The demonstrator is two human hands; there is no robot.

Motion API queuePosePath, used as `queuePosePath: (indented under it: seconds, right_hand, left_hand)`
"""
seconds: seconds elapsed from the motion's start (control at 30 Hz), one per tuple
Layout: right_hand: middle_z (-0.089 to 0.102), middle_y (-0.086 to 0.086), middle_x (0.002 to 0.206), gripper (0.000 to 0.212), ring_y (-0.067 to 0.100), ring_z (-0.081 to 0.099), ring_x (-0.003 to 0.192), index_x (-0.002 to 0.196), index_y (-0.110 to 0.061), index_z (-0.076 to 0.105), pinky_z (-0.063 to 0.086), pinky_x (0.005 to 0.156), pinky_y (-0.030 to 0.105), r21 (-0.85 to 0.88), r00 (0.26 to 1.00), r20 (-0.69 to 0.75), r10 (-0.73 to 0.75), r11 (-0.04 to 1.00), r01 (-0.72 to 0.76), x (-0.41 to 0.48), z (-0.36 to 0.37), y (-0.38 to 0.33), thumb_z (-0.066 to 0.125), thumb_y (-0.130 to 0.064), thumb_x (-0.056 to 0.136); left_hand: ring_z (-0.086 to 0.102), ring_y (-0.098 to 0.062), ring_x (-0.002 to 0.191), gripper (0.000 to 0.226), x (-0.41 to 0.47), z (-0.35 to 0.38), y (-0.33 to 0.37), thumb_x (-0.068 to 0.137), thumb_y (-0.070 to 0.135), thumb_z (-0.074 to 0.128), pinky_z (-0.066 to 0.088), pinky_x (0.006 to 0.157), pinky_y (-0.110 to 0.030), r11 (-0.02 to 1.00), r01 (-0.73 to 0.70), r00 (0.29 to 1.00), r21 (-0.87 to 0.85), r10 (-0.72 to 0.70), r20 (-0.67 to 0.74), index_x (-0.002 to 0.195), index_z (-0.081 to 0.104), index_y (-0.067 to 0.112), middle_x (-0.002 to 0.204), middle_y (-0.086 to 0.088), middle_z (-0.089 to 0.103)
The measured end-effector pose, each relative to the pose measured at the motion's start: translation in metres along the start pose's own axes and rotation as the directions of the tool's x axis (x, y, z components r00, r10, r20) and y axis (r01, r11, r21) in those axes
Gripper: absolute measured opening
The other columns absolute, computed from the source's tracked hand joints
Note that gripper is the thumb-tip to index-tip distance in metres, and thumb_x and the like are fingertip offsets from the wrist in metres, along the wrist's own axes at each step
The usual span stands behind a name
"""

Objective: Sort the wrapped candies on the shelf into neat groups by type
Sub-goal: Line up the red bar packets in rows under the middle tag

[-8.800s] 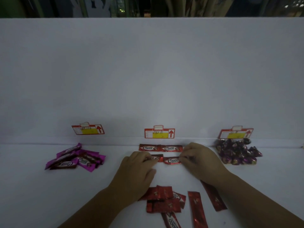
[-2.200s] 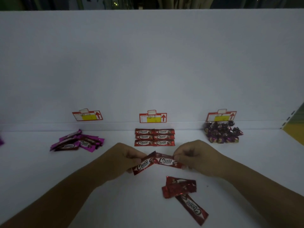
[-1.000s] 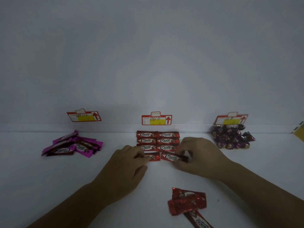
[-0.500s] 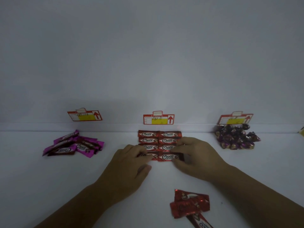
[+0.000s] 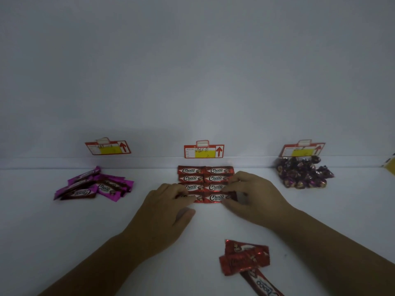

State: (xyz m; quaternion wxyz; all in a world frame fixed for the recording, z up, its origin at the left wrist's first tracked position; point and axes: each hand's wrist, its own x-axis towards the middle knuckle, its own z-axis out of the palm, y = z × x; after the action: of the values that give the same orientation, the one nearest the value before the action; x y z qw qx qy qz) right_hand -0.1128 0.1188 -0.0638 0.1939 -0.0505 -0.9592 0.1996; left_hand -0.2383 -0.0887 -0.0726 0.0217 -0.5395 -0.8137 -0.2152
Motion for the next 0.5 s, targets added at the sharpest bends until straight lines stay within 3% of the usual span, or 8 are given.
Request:
queuePosePath:
  seconds: [0.1,0.23,0.3,0.4,0.5]
  right_hand:
    - [0.065,-0.014,0.086,0.012,-0.01,0.052,0.069,0.088,-0.022,0.075,0.034,0.065,0.004,0.134,0.999,0.016,0.032,0.99,-0.034,0.004,-0.013,-0.001,0.074,-0.026,0.077]
    - [0.068,-0.017,0.076,0.003,-0.001,0.056,0.06,0.08,-0.026,0.074,0.041,0.056,0.01,0.267,0.948,0.316,0.033,0.956,-0.122,-0.005,-0.037,-0.007,0.071,-0.025,0.079]
    - [0.068,-0.019,0.08,0.005,-0.003,0.058,0.065,0.082,-0.029,0.072,0.042,0.058,0.009,0.242,0.9,0.436,0.005,0.963,-0.123,-0.016,-0.046,-0.008,0.071,-0.026,0.078]
    - [0.064,-0.021,0.087,0.019,-0.004,0.059,0.074,0.09,-0.038,0.068,0.041,0.061,0.007,0.176,0.849,0.528,0.015,0.976,-0.128,-0.037,-0.055,-0.008,0.071,-0.024,0.077]
    - [0.055,-0.024,0.094,0.032,-0.004,0.055,0.081,0.104,-0.033,0.066,0.039,0.065,0.007,0.137,0.846,0.533,0.004,0.986,-0.091,-0.052,-0.058,-0.008,0.073,-0.021,0.076]
  left_hand:
    - [0.042,-0.006,0.109,0.048,0.001,-0.007,0.005,0.086,0.044,0.039,0.031,0.09,-0.017,0.998,-0.012,1.0,-0.058,0.01,-0.02,0.123,0.059,0.021,0.118,0.007,0.053]
    - [0.051,0.009,0.087,0.021,-0.004,-0.014,0.024,0.087,0.032,0.06,0.036,0.075,-0.006,0.949,-0.006,0.999,-0.314,0.017,0.032,0.105,0.067,0.025,0.09,0.032,0.051]
    - [0.052,0.01,0.085,0.022,-0.008,-0.015,0.043,0.081,0.044,0.061,0.04,0.067,-0.006,0.917,-0.03,0.985,-0.398,0.096,0.146,0.098,0.069,0.032,0.082,0.036,0.054]
    - [0.047,0.007,0.089,0.04,-0.009,-0.007,0.068,0.073,0.061,0.058,0.036,0.064,-0.007,0.929,-0.113,0.948,-0.354,0.208,0.243,0.106,0.061,0.039,0.088,0.034,0.052]
    - [0.044,0.004,0.089,0.036,-0.007,0.0,0.078,0.079,0.055,0.06,0.033,0.07,-0.009,0.95,-0.212,0.927,-0.228,0.269,0.262,0.109,0.063,0.036,0.096,0.022,0.055]
